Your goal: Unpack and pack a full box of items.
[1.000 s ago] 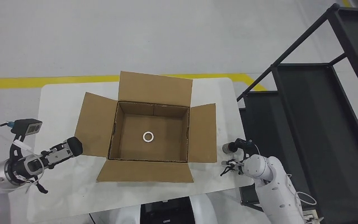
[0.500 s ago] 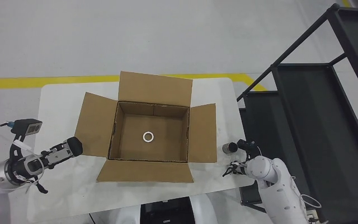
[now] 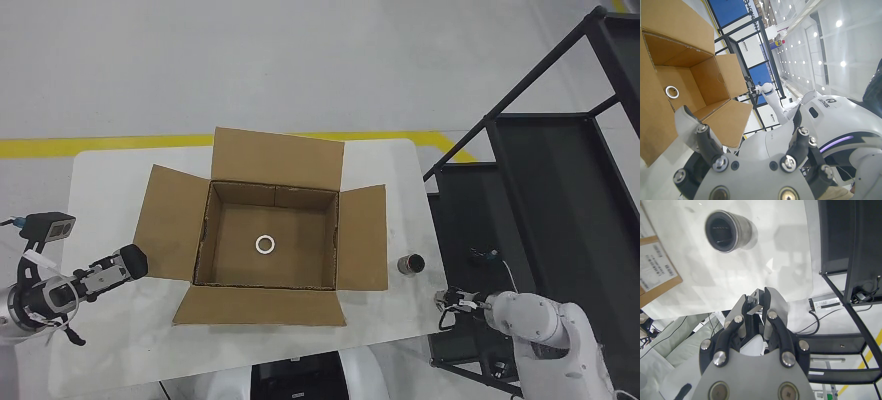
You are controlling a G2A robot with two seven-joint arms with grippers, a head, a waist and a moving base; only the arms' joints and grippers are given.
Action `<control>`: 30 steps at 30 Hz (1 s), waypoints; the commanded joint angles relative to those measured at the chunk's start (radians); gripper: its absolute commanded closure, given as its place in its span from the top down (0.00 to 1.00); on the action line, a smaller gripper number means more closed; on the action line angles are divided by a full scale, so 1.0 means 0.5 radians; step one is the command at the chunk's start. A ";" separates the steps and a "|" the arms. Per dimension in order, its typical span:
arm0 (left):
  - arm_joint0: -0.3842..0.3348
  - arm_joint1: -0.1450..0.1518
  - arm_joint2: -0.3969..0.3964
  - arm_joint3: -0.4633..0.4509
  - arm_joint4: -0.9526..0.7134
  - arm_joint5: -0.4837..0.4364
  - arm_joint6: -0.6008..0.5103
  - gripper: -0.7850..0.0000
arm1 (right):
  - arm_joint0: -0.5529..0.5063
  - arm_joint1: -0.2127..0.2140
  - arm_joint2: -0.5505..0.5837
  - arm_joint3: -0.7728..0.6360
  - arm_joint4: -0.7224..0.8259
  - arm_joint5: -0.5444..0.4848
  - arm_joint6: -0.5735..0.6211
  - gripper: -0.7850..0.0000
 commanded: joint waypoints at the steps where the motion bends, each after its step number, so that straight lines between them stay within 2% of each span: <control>1: 0.000 0.000 0.000 0.000 0.000 0.000 0.000 1.00 | -0.084 0.003 0.137 -0.118 0.192 -0.066 0.030 0.00; 5: 0.000 0.000 0.000 0.000 0.000 0.000 0.000 1.00 | -0.189 0.007 0.286 -0.328 0.504 -0.218 0.077 0.00; 9: 0.000 0.000 0.000 0.000 0.000 0.000 0.000 1.00 | -0.234 0.013 0.343 -0.521 0.666 -0.293 0.075 0.00; 12: 0.000 0.000 0.000 0.000 0.000 0.000 0.000 1.00 | -0.229 0.019 0.351 -0.667 0.735 -0.288 0.050 0.00; 17: 0.000 0.000 0.000 0.000 0.000 0.000 0.000 1.00 | -0.095 0.041 0.316 -0.676 0.834 -0.355 -0.011 0.00; 22: 0.000 0.000 0.000 0.000 0.000 0.000 0.000 1.00 | 0.118 0.077 0.142 -0.676 0.777 -0.362 0.034 0.00; 30: 0.000 0.000 0.000 0.000 0.000 0.000 0.000 1.00 | 0.507 0.121 -0.354 -0.676 0.577 -0.288 0.077 0.00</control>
